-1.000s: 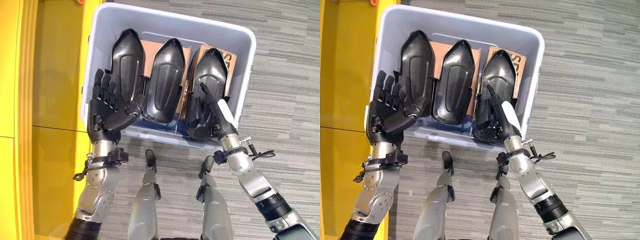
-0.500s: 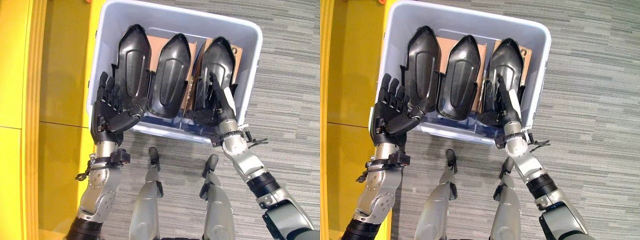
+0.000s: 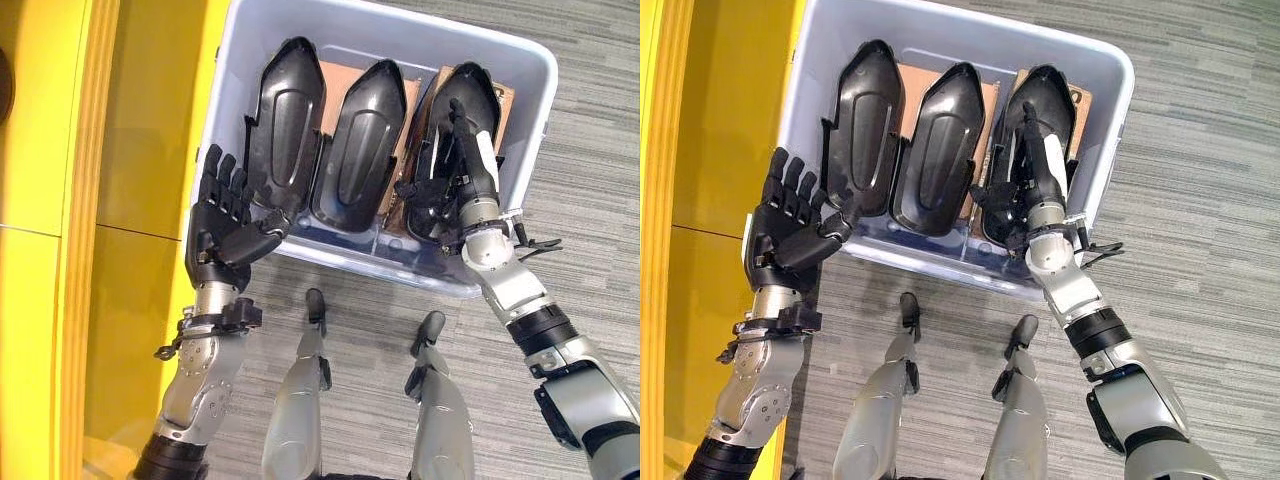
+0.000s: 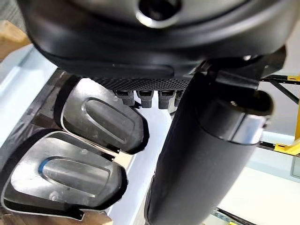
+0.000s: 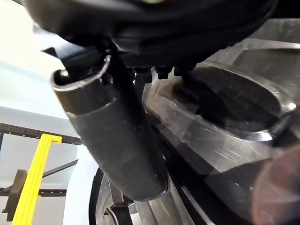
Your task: Move parts from the plastic box to the shelf.
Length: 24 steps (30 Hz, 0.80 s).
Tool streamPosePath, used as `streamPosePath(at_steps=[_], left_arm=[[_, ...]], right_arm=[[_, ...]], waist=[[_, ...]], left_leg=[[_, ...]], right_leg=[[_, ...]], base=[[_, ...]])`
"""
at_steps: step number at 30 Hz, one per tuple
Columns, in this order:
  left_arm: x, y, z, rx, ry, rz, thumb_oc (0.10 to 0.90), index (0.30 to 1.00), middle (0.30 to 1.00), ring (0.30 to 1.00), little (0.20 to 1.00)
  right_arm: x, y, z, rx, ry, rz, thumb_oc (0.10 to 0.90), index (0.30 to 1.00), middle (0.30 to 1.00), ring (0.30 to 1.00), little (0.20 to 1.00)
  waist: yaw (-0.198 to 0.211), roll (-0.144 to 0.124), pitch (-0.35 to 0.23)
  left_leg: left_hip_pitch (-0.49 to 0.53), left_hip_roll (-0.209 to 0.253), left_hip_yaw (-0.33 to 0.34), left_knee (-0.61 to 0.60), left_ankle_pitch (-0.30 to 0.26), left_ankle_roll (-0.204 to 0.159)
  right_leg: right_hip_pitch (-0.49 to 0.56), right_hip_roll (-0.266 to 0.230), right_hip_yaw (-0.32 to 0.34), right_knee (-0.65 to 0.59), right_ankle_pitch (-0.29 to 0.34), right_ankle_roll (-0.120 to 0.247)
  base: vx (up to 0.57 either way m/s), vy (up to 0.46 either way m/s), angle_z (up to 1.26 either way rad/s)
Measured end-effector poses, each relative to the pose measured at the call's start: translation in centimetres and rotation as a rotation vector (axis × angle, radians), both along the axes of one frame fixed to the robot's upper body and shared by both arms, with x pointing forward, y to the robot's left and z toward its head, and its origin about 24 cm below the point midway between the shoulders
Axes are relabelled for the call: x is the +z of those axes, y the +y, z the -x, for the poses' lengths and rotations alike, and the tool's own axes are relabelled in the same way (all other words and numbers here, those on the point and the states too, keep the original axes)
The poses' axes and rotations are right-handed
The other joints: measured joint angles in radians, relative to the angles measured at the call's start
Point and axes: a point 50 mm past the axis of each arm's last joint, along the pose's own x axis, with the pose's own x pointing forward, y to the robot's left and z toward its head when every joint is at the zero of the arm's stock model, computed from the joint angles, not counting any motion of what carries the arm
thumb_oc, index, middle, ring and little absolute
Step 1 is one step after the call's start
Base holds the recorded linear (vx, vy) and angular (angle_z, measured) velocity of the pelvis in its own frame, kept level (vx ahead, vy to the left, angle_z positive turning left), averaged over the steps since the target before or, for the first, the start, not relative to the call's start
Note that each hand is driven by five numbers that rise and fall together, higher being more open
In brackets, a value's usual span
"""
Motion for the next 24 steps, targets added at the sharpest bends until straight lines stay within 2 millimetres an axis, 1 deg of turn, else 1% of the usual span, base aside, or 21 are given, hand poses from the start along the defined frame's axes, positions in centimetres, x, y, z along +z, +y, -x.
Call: streamPosePath(at_steps=[5, 6, 7, 8, 9, 10, 11, 14, 15, 18, 19, 21, 24], left_arm=[[0.4, -0.4, -0.2, -0.017, -0.016, -0.001, 0.9, 1.0, 1.0, 1.0, 1.0], [0.5, -0.5, -0.3, -0.021, -0.021, -0.001, 0.9, 1.0, 1.0, 1.0, 1.0], [0.6, -0.5, -0.3, -0.022, -0.023, -0.001, 0.9, 1.0, 1.0, 1.0, 1.0], [0.6, -0.5, -0.3, -0.021, -0.022, -0.001, 0.9, 1.0, 1.0, 1.0, 1.0], [0.6, -0.6, -0.3, -0.022, -0.022, -0.001, 0.9, 1.0, 1.0, 1.0, 1.0], [0.5, -0.5, -0.3, -0.021, -0.022, -0.001, 0.9, 1.0, 1.0, 1.0, 1.0], [0.5, -0.5, -0.3, -0.019, -0.02, 0.0, 0.9, 1.0, 1.0, 1.0, 1.0], [0.6, -0.5, -0.3, -0.02, -0.021, -0.001, 0.9, 1.0, 1.0, 1.0, 1.0], [0.5, -0.4, -0.3, -0.014, -0.018, 0.0, 0.9, 1.0, 1.0, 1.0, 1.0], [0.5, -0.5, -0.4, -0.014, -0.015, 0.002, 0.9, 1.0, 1.0, 1.0, 1.0], [0.4, -0.4, -0.4, -0.011, -0.012, 0.002, 0.9, 1.0, 1.0, 1.0, 1.0], [0.2, -0.4, -0.3, -0.007, -0.002, 0.002, 0.9, 1.0, 1.0, 1.0, 1.0], [0.0, -0.4, -0.2, -0.007, 0.006, 0.003, 0.9, 1.0, 1.0, 1.0, 1.0]], right_arm=[[0.4, -0.2, 0.0, -0.006, -0.011, 0.014, 0.9, 1.0, 1.0, 1.0, 1.0], [0.4, -0.3, 0.1, -0.009, -0.011, 0.018, 0.9, 1.0, 1.0, 1.0, 1.0], [0.5, -0.2, 0.3, -0.004, -0.017, 0.02, 0.9, 1.0, 1.0, 1.0, 1.0], [0.6, -0.1, 0.8, 0.005, -0.036, 0.031, 0.9, 1.0, 1.0, 1.0, 1.0], [0.6, -0.1, 1.2, 0.012, -0.049, 0.032, 0.9, 1.0, 1.0, 1.0, 1.0], [0.6, 0.0, 2.0, 0.026, -0.07, 0.025, 0.9, 1.0, 1.0, 1.0, 1.0], [0.6, 0.0, 2.5, 0.035, -0.081, 0.032, 0.9, 1.0, 1.0, 1.0, 1.0], [0.3, 0.0, 3.7, 0.045, -0.11, 0.035, 0.9, 1.0, 1.0, 1.0, 1.0], [0.0, 0.0, 4.6, 0.054, -0.128, 0.04, 0.9, 1.0, 1.0, 1.0, 1.0], [-1.0, -0.4, 5.9, 0.051, -0.122, 0.037, 0.9, 1.0, 1.0, 1.0, 1.0], [-1.2, -0.5, 5.9, 0.048, -0.117, 0.043, 0.9, 1.0, 1.0, 1.0, 1.0], [-2.1, -0.8, 6.3, 0.037, -0.096, 0.041, 0.9, 1.0, 1.0, 1.0, 1.0], [-3.0, -1.0, 7.0, 0.045, -0.072, 0.029, 0.9, 1.0, 1.0, 1.0, 1.0]], waist=[[-0.001, 0.0, 0.0], [-0.007, 0.0, 0.0], [-0.002, 0.0, 0.0], [-0.01, -0.001, 0.0], [-0.011, -0.001, 0.0], [-0.007, -0.001, 0.0], [-0.015, -0.001, 0.0], [-0.021, -0.001, 0.001], [-0.032, -0.001, 0.001], [-0.036, -0.002, 0.001], [-0.04, -0.003, 0.001], [-0.059, -0.006, 0.002], [-0.065, -0.01, 0.004]], left_leg=[[0.0, -0.001, 0.0, 0.0, 0.0, 0.0], [0.0, 0.0, 0.001, 0.0, 0.0, 0.0], [-0.001, -0.002, 0.001, 0.0, 0.0, 0.0], [0.0, 0.0, 0.002, 0.0, 0.0, 0.0], [-0.001, 0.001, 0.002, 0.0, 0.0, 0.0], [-0.001, -0.001, 0.002, -0.001, 0.0, 0.0], [-0.001, 0.0, 0.002, -0.001, 0.0, 0.0], [-0.001, 0.0, 0.002, -0.001, 0.0, 0.0], [-0.001, 0.0, 0.002, -0.001, 0.0, 0.0], [0.0, 0.001, 0.003, -0.001, 0.0, 0.0], [0.0, 0.001, 0.003, -0.001, -0.001, 0.0], [0.0, 0.002, 0.003, -0.001, 0.0, 0.0], [0.0, 0.002, 0.009, -0.001, -0.001, 0.0]], right_leg=[[-0.001, 0.001, 0.0, 0.0, 0.0, 0.0], [-0.002, 0.001, 0.001, 0.0, 0.0, 0.0], [-0.002, 0.001, 0.001, 0.0, 0.0, 0.0], [-0.003, 0.001, 0.001, 0.0, -0.001, 0.0], [-0.003, 0.001, 0.001, 0.0, -0.001, 0.0], [-0.003, 0.002, 0.001, 0.0, -0.001, 0.0], [-0.003, 0.002, 0.001, 0.0, -0.001, 0.0], [-0.004, 0.003, 0.001, 0.0, -0.001, 0.0], [-0.003, 0.003, 0.002, 0.002, -0.002, 0.0], [-0.005, 0.004, 0.003, 0.003, -0.002, -0.001], [-0.005, 0.004, 0.004, 0.003, -0.002, -0.001], [-0.007, 0.005, 0.004, 0.005, -0.002, -0.001], [-0.011, 0.005, 0.007, 0.006, -0.002, -0.001]], base=[[0.0, 0.0, 0.0], [0.0, 0.0, 0.0], [0.0, 0.0, 0.0], [0.0, 0.0, 0.0], [0.0, 0.0, 0.0], [0.0, 0.0, 0.0], [0.0, 0.0, 0.0], [0.0, 0.0, 0.0], [0.0, 0.0, 0.0], [0.0, 0.0, 0.0], [0.0, 0.0, 0.0], [0.0, 0.0, 0.0], [-0.01, -0.001, -0.03]])
